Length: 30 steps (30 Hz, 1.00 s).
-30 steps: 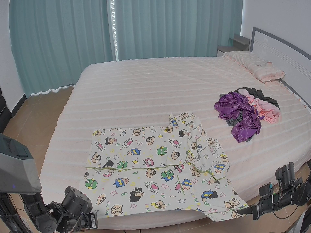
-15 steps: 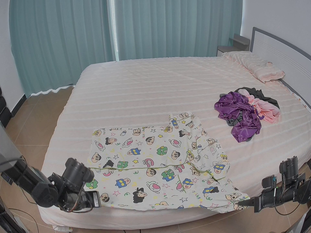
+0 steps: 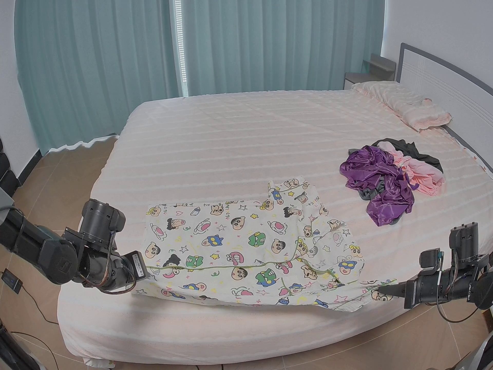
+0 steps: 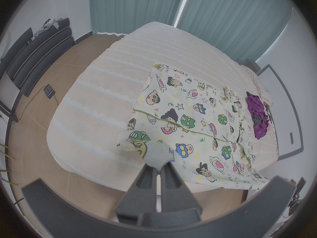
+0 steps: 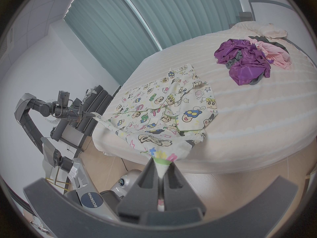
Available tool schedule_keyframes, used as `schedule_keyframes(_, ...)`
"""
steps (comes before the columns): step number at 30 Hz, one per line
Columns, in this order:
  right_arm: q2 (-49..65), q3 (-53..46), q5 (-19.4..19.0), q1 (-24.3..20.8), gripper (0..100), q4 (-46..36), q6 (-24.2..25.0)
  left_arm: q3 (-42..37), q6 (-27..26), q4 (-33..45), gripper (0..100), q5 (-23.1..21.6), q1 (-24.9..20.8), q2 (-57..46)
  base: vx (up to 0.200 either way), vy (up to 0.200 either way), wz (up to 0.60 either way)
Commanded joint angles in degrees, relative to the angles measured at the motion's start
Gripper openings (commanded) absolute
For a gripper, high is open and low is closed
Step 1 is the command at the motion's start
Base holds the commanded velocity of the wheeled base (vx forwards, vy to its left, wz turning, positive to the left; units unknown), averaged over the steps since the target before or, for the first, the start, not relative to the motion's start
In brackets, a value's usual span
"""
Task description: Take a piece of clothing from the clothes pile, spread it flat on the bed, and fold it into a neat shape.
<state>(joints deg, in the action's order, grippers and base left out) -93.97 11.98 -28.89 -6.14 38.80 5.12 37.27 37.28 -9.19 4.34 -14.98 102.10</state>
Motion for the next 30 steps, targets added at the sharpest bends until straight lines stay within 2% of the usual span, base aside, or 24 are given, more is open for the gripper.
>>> schedule_keyframes(1,-1.1,1.3,0.1,0.0,0,0.0,0.1,2.4,0.1,3.7,0,-2.1,2.0,2.1,0.0,0.0,0.0)
schedule_keyframes(2,-1.1,1.3,0.1,0.0,0,0.0,0.1,2.4,0.1,3.7,0,-2.1,2.0,2.1,0.0,0.0,0.0)
schedule_keyframes(4,-1.8,1.3,0.1,-0.1,0,-0.4,0.0,5.6,0.0,10.6,0,-5.0,2.8,2.8,0.0,0.0,0.0)
schedule_keyframes(6,-2.2,1.8,0.1,-0.5,0,-1.7,-0.1,7.8,0.0,14.1,0,-7.0,3.1,3.0,0.0,0.0,0.0)
schedule_keyframes(10,-2.8,3.9,0.1,-1.8,0,-6.0,0.0,8.6,-1.9,18.4,0,-7.4,3.1,4.6,0.0,0.0,0.0)
schedule_keyframes(13,-3.0,4.8,0.1,-1.9,0,-6.9,0.0,9.1,-2.6,18.9,0,-7.4,3.1,5.4,0.0,0.0,0.0)
schedule_keyframes(16,-5.2,9.2,0.1,-3.6,0,-13.9,-0.1,11.9,-3.1,20.3,0,-7.3,3.4,10.6,0.0,0.0,0.0)
schedule_keyframes(22,-9.0,15.6,0.7,-3.8,0,-19.8,0.2,15.7,-3.0,20.4,0,-7.3,4.3,13.9,0.0,0.0,0.0)
schedule_keyframes(26,-12.6,19.3,3.6,-3.6,0,-19.7,3.7,18.4,-2.6,20.4,0,-7.5,4.5,15.8,0.0,0.0,0.0)
schedule_keyframes(30,-16.4,22.7,4.3,-3.6,0,-19.1,8.2,21.8,-1.7,20.5,0,-7.5,5.2,17.1,0.0,0.0,0.0)
